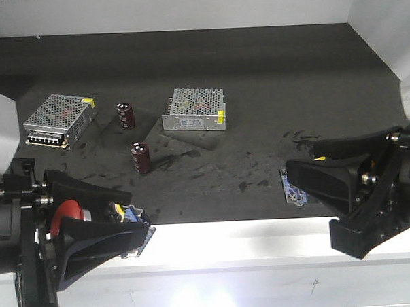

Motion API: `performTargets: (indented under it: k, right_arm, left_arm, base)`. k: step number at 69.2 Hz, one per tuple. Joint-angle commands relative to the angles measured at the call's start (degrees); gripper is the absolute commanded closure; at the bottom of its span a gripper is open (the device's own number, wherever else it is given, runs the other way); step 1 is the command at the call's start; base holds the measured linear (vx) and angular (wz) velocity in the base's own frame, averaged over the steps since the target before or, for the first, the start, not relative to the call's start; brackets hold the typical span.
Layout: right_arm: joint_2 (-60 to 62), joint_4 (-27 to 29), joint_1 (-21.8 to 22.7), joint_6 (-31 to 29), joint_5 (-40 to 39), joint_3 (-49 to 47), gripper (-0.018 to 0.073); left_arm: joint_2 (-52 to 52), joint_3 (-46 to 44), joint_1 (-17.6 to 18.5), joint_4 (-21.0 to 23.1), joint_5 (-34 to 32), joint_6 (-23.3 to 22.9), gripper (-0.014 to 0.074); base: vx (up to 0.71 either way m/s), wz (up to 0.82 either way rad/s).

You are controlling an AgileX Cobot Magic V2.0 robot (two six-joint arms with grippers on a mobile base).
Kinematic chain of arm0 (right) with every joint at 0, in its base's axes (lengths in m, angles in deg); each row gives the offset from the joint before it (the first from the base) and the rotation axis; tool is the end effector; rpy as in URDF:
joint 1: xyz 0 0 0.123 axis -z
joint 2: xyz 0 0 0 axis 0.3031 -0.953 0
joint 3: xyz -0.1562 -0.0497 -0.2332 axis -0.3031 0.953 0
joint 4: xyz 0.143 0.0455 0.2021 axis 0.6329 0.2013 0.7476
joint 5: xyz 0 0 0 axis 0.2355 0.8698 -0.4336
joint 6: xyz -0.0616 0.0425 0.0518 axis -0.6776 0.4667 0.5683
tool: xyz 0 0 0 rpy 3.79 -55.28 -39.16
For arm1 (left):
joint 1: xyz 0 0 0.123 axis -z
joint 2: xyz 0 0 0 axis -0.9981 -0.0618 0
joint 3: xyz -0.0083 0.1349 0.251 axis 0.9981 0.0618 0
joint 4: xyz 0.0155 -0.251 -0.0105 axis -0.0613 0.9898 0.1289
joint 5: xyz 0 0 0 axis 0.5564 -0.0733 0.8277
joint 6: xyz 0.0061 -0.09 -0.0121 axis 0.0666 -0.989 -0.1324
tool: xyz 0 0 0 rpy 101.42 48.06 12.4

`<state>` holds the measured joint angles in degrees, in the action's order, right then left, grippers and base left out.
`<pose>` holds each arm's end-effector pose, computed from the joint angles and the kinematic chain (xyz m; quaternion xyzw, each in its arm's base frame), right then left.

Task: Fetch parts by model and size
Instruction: 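Hold both switches raised near the robot in both grippers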

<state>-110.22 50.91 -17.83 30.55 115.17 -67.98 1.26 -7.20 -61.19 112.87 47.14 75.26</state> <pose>0.1319 0.1039 0.3695 -0.2440 0.8009 0.2233 0.4992 0.1315 -0.1238 0.3615 0.4319 0.7154 -0.3234 0.4439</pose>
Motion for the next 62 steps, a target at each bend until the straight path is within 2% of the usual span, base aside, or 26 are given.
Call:
performTargets:
  k: [1, 62]
  right_arm:
    - [0.47, 0.47, -0.04, -0.69, -4.74, -1.62, 0.0564]
    - [0.6, 0.2, 0.05, -0.65, -4.11, -1.62, 0.0564]
  left_arm:
    - [0.75, -1.73, 0.32, 3.0, -1.33, -0.32, 0.0603]
    - [0.75, -1.73, 0.32, 3.0, -0.71, -0.32, 0.0603]
  base:
    - [0.0, 0.0]
    - [0.0, 0.0]
